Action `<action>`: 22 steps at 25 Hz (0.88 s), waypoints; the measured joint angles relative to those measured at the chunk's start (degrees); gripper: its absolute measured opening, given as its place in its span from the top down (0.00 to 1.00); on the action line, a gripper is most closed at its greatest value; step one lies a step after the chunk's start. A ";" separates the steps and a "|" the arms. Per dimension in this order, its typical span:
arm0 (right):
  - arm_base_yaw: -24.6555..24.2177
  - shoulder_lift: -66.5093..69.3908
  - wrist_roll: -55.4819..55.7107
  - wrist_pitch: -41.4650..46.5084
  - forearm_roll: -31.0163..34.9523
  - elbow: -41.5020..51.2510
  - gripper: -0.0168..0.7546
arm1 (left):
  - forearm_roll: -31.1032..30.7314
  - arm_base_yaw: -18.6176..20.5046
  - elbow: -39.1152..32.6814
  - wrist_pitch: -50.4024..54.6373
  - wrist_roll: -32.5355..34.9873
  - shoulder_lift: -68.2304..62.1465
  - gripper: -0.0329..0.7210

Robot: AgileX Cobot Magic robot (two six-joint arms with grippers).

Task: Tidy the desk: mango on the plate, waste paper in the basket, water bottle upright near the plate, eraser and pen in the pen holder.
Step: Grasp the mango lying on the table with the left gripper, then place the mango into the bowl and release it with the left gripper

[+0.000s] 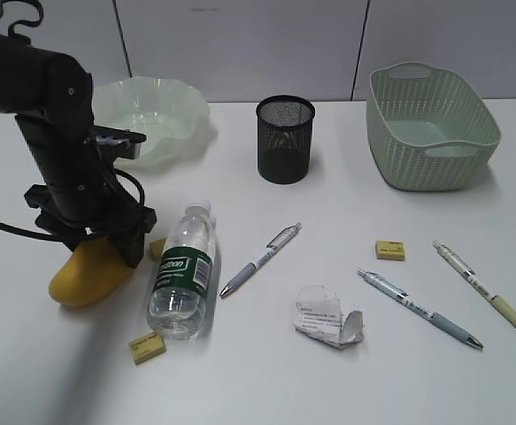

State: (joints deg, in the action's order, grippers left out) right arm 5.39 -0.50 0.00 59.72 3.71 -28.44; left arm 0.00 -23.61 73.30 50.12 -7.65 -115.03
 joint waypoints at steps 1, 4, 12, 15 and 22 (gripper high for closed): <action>0.00 0.00 0.00 0.00 0.00 0.00 0.41 | 0.00 0.06 0.00 0.00 0.00 0.00 0.13; 0.00 0.00 0.00 0.00 0.00 0.00 0.41 | 0.00 0.06 0.00 0.30 0.20 0.00 0.13; 0.00 0.00 0.00 0.00 0.00 0.00 0.41 | 0.46 0.06 -0.53 2.78 0.20 3.96 0.13; 0.00 0.00 0.00 0.00 0.00 0.00 0.41 | 0.76 0.87 -0.53 2.60 0.20 9.10 0.13; 0.00 0.00 0.00 -0.03 0.00 0.00 0.41 | 0.76 4.05 6.24 3.68 0.20 14.80 0.13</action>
State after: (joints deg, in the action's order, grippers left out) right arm 5.39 -0.50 0.00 59.70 3.71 -28.44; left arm 0.76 -19.56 79.53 53.80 -7.45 -100.23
